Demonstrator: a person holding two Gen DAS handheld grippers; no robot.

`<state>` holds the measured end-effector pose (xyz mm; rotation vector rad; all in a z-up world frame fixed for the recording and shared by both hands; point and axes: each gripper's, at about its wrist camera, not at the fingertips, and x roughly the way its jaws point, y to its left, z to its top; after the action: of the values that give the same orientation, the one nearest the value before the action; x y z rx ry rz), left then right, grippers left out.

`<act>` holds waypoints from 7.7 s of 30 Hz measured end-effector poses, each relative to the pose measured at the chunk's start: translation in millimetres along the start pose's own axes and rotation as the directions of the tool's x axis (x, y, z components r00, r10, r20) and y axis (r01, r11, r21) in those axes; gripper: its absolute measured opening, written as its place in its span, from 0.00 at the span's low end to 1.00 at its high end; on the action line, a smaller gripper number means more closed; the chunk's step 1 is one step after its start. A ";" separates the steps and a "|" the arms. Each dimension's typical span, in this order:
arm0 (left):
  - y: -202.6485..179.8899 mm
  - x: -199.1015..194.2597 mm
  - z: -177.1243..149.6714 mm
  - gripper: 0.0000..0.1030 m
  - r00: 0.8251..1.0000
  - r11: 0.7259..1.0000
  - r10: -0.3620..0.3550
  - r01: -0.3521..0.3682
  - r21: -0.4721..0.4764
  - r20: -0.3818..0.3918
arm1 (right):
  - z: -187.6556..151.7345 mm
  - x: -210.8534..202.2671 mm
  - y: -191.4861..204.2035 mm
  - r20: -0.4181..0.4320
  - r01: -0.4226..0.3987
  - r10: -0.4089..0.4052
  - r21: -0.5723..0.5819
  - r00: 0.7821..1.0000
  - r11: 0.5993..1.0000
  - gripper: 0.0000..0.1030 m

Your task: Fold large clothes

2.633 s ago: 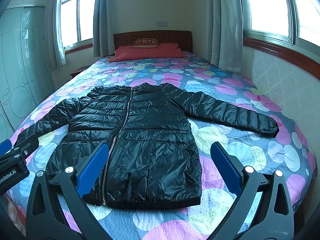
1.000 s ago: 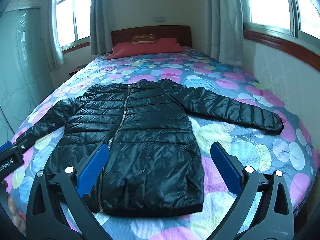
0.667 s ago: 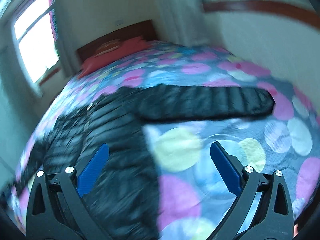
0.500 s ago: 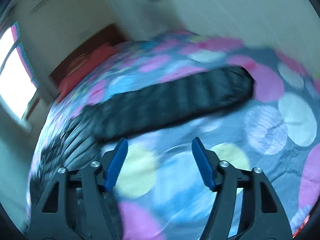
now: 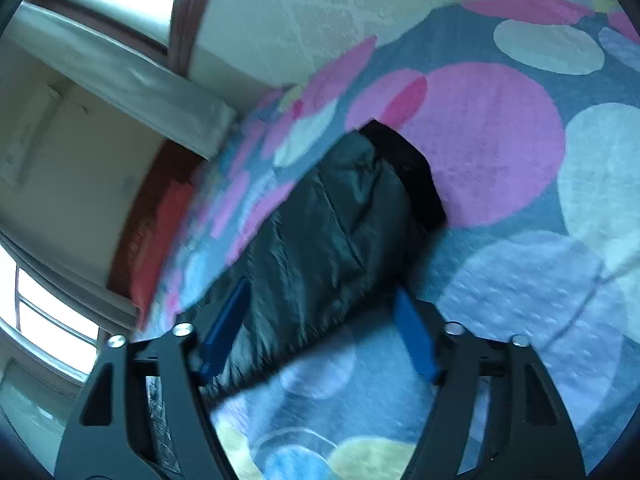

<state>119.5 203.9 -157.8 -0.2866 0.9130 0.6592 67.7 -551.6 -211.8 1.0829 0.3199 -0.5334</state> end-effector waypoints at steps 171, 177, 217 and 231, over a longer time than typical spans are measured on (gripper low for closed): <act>-61.1 -54.2 122.0 0.08 0.787 0.867 -0.478 0.494 0.065 0.389 | -268.4 111.9 244.2 -0.298 -0.189 -0.106 -0.804 0.949 0.564 0.58; -170.9 -84.9 83.4 0.08 0.734 0.781 -0.622 0.557 0.283 0.273 | -267.2 111.7 243.4 -0.301 -0.193 -0.099 -0.798 0.949 0.570 0.58; -161.5 -65.7 66.0 0.66 0.783 0.753 -0.603 0.497 0.430 0.151 | -347.7 106.5 341.9 -0.467 -0.378 -0.074 -0.791 0.881 0.481 0.23; -202.0 -35.1 82.5 0.66 0.819 0.748 -0.566 0.461 0.478 0.095 | -240.4 125.7 276.0 -0.366 -0.203 -0.154 -0.766 0.918 0.610 0.30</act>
<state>285.6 75.1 -89.3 -0.0456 0.6802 -0.0464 328.2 -268.0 -173.8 0.2842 0.8225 -0.0788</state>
